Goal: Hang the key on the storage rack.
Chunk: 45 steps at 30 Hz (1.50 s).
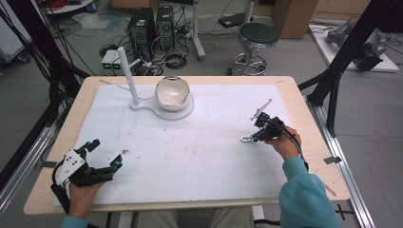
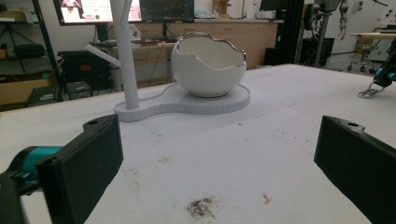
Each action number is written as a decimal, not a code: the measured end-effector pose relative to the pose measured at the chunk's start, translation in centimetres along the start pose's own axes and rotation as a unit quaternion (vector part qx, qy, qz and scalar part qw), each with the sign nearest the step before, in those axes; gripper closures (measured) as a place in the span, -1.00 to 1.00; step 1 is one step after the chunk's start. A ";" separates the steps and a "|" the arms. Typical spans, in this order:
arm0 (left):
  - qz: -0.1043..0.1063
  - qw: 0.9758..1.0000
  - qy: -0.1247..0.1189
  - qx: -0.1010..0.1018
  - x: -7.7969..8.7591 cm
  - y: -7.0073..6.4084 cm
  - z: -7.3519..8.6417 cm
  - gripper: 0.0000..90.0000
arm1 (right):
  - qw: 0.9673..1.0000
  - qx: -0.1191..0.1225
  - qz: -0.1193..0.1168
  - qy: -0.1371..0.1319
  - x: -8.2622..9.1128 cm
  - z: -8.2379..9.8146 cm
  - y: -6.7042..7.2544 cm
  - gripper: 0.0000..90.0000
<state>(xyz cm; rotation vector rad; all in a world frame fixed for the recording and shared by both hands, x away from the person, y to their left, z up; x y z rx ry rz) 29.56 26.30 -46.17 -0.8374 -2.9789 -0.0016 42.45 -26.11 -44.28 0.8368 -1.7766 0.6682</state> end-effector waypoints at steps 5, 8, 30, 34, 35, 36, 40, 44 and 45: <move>0.000 1.000 0.000 0.000 0.0 0.0 0.0 -0.96 | 1.000 -0.012 -0.005 -0.004 0.1 0.0 0.0 0.97; 0.001 1.000 0.000 0.003 0.0 0.0 0.0 -0.96 | 1.000 -0.011 -0.013 -0.011 0.3 0.0 0.1 0.98; 0.026 0.999 0.034 -0.003 -1.1 0.1 -0.9 -0.96 | 0.947 0.022 -0.146 -0.286 5.3 -3.1 2.5 0.98; 0.056 0.997 0.045 -0.011 -2.3 0.1 -2.6 -0.96 | 0.929 0.051 -0.163 -0.328 6.2 -4.4 3.5 0.98; 0.063 0.997 0.048 -0.011 -2.7 0.1 -3.0 -0.96 | 0.924 0.060 -0.162 -0.340 6.4 -4.8 3.8 0.98; 0.071 0.996 0.053 -0.013 -3.1 0.1 -3.5 -0.96 | 0.919 0.069 -0.167 -0.350 6.7 -5.1 4.1 0.98; 0.105 0.992 0.065 -0.020 -4.8 -0.3 -5.6 -0.96 | 0.901 0.089 -0.188 -0.381 7.6 -6.6 5.3 0.98; 0.148 0.986 0.068 -0.038 -6.3 -1.2 -8.2 -0.96 | 0.885 0.107 -0.202 -0.405 8.2 -8.1 6.3 0.98; 0.159 0.984 0.069 -0.042 -6.7 -1.5 -8.9 -0.96 | 0.877 0.114 -0.211 -0.416 8.5 -8.8 6.7 0.98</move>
Point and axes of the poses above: each handheld gripper's, and its own axes: x roughly backward along the jaws, z roughly out of its underside, y roughly to its left, the point moved 5 cm from there along -x, roughly forward along the jaws
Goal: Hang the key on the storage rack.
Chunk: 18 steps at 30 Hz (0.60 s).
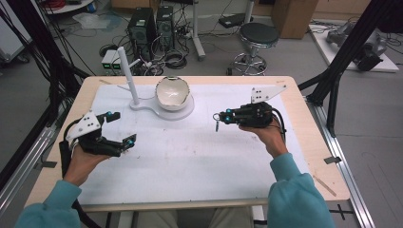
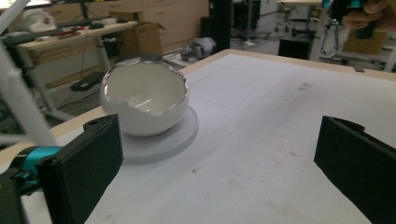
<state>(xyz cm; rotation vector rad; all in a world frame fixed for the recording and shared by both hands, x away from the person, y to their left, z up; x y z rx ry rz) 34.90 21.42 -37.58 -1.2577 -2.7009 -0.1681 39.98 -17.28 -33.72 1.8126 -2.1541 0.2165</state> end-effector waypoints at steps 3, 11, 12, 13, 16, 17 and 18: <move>0.033 0.999 0.004 -0.004 -1.0 -0.4 -2.1 -0.96 | 1.000 0.004 -0.016 -0.016 -0.6 -0.8 0.3 0.98; 0.136 0.990 0.017 -0.026 -4.1 -2.7 -6.2 -0.96 | 0.999 0.018 -0.041 -0.030 -1.8 -1.5 1.2 0.98; 0.145 0.989 0.018 -0.030 -4.4 -3.0 -6.5 -0.96 | 0.998 0.015 -0.045 -0.030 -1.9 -1.5 1.3 0.98; 0.155 0.987 0.022 -0.034 -4.8 -3.4 -6.8 -0.96 | 0.998 0.019 -0.047 -0.034 -2.1 -1.6 1.4 0.98; 0.174 0.984 0.024 -0.037 -6.0 -4.1 -7.6 -0.96 | 0.998 0.020 -0.051 -0.040 -2.3 -1.7 1.6 0.98; 0.178 0.983 0.029 -0.038 -6.3 -4.2 -7.7 -0.96 | 0.997 0.022 -0.054 -0.045 -2.4 -1.8 1.6 0.98; 0.180 0.982 0.034 -0.037 -6.6 -4.4 -7.7 -0.96 | 0.997 0.024 -0.054 -0.046 -2.5 -1.9 1.7 0.98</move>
Point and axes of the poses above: each handheld gripper's, and its own axes: x roughly backward along the jaws, z roughly out of its underside, y roughly to its left, the point moved 5 cm from there along -x, roughly forward along the jaws
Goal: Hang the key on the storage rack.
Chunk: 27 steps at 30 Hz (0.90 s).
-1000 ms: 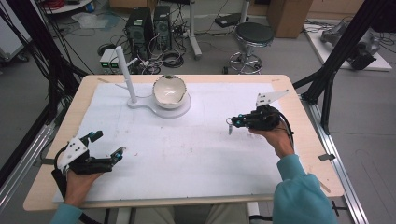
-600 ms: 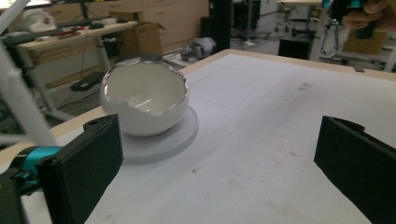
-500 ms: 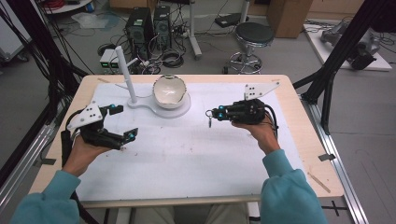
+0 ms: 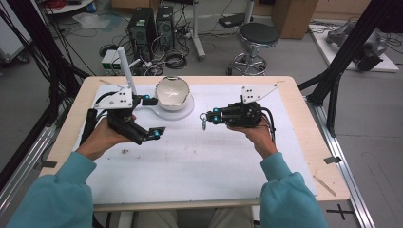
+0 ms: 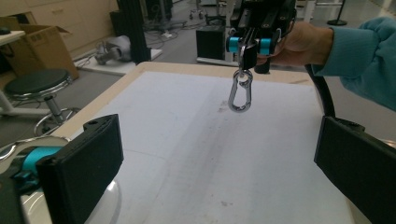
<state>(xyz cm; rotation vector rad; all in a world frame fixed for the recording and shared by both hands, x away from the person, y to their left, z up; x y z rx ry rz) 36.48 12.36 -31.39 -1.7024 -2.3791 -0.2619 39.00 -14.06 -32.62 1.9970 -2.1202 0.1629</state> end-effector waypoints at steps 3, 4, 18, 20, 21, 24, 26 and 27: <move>0.016 1.000 0.004 0.006 -1.0 -0.2 -0.3 -0.96 | 1.000 0.003 -0.008 -0.003 -0.5 -0.2 0.2 0.98; 0.022 1.000 0.008 0.007 -1.3 -0.2 -0.3 -0.96 | 1.000 0.006 -0.010 -0.004 -0.8 -0.4 0.2 0.98; 0.072 0.997 0.017 0.009 -3.8 -0.7 -0.7 -0.96 | 1.000 0.004 -0.026 -0.008 -2.7 -0.7 0.4 0.98; 0.073 0.997 0.017 0.008 -3.9 -0.8 -0.7 -0.92 | 1.000 0.003 -0.029 -0.008 -2.8 -0.7 0.4 0.98; 0.074 0.997 0.019 0.007 -3.9 -0.8 -0.7 -0.92 | 1.000 0.003 -0.028 -0.008 -2.9 -0.6 0.4 0.98; 0.077 0.997 0.020 0.011 -4.2 -1.0 -0.6 -0.92 | 0.999 0.003 -0.032 -0.009 -3.2 -0.6 0.4 0.98; 0.079 0.997 0.022 0.014 -4.3 -1.0 -0.6 -0.92 | 0.999 0.003 -0.032 -0.008 -3.3 -0.6 0.4 0.98; 0.080 0.996 0.023 0.015 -4.3 -1.0 -0.7 -0.92 | 0.999 0.002 -0.032 -0.009 -3.4 -0.6 0.5 0.98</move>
Point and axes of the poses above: each handheld gripper's, and its own axes: x roughly backward along the jaws, z roughly out of its underside, y roughly to its left, the point moved 5 cm from there along -x, roughly forward along the jaws
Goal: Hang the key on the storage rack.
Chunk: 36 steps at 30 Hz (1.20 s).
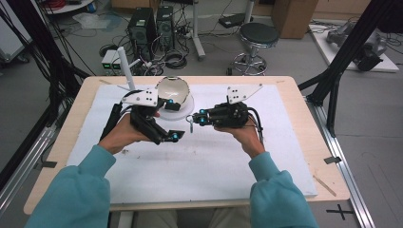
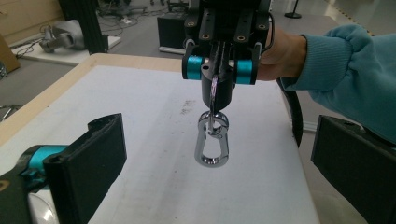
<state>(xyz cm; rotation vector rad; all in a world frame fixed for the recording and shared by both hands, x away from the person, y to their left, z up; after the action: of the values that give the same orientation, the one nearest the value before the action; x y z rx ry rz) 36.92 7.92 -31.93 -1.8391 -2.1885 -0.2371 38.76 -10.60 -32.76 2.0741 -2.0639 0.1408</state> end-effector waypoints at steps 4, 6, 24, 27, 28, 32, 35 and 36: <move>0.006 1.000 -0.006 0.008 -0.2 0.0 -0.2 -0.80 | 1.000 0.002 -0.002 0.001 -0.3 0.0 0.0 0.98; 0.008 1.000 -0.002 0.005 -0.3 0.0 -0.2 -0.61 | 1.000 -0.001 -0.004 0.004 -0.4 0.0 0.0 0.97; 0.017 1.000 -0.003 0.009 -0.2 0.1 -0.4 0.28 | 1.000 -0.004 -0.006 0.002 -0.1 0.0 0.1 0.97; 0.017 1.000 -0.005 0.008 -0.2 0.1 -0.4 0.41 | 1.000 -0.004 -0.007 0.002 -0.1 0.0 0.1 0.97; 0.016 1.000 -0.006 0.007 -0.2 0.1 -0.5 0.48 | 1.000 -0.005 -0.007 0.002 -0.2 0.0 0.1 0.97; 0.014 1.000 -0.005 0.006 -0.1 0.1 -0.5 0.58 | 1.000 -0.004 -0.009 0.002 -0.2 0.0 0.1 0.97; 0.013 1.000 -0.005 0.005 0.0 0.2 -0.5 0.67 | 1.000 -0.006 -0.009 0.002 -0.2 0.0 0.0 0.97; 0.013 1.000 -0.007 0.007 0.0 0.1 -0.5 0.69 | 1.000 -0.005 -0.009 0.001 -0.2 0.0 0.0 0.97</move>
<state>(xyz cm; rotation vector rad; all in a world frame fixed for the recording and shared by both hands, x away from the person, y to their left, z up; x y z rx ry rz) 37.09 7.76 -31.49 -1.8661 -2.1673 -0.2034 38.75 -10.43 -32.80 2.0847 -2.0407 0.1295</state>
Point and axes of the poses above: each handheld gripper's, and its own axes: x roughly backward along the jaws, z roughly out of its underside, y roughly to its left, the point moved 5 cm from there along -x, roughly forward along the jaws
